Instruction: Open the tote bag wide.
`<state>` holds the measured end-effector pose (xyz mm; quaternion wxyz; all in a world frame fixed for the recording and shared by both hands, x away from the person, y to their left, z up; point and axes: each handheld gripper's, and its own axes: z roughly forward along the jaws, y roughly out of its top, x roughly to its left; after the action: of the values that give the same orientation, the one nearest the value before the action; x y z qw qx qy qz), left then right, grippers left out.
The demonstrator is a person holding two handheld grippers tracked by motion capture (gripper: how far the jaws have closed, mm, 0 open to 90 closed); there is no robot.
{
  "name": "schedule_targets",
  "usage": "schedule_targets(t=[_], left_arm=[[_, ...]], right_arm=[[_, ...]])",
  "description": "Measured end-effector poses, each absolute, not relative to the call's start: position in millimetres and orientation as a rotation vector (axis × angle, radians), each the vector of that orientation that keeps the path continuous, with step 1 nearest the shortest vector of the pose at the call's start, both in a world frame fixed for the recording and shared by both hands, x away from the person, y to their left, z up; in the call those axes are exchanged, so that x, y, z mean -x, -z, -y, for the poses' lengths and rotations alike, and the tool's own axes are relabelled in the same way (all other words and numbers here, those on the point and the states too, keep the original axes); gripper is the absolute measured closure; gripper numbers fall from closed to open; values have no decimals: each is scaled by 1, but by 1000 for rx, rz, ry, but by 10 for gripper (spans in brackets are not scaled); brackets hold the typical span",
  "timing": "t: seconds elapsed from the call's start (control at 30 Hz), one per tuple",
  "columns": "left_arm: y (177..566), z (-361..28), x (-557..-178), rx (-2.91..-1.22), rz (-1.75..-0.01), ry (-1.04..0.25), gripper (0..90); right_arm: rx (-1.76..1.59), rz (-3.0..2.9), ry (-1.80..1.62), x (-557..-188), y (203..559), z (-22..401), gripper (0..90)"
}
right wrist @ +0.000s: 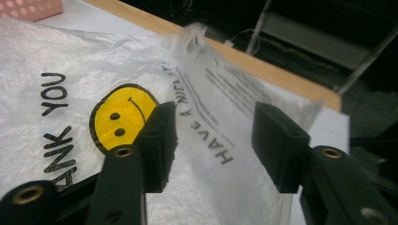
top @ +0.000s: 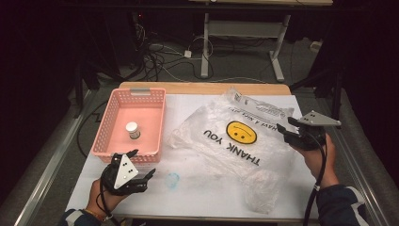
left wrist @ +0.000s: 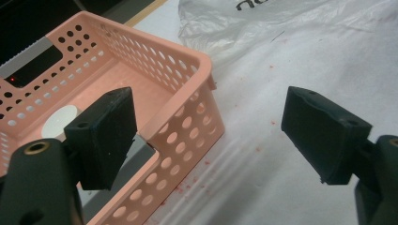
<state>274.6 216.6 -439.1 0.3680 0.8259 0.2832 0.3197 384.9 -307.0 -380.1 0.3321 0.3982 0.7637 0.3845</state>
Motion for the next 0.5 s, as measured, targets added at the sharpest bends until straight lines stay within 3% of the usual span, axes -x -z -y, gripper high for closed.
schedule_targets(t=[0.23, 0.5], left_arm=[[438, -216, -273, -2117, -725, -824, 177], [440, -214, -273, -2126, -715, -829, 175]], right_arm=[[-971, -1994, -1103, -368, 368, 293, 466], [-781, -2281, -1158, -356, 390, 233, 446]])
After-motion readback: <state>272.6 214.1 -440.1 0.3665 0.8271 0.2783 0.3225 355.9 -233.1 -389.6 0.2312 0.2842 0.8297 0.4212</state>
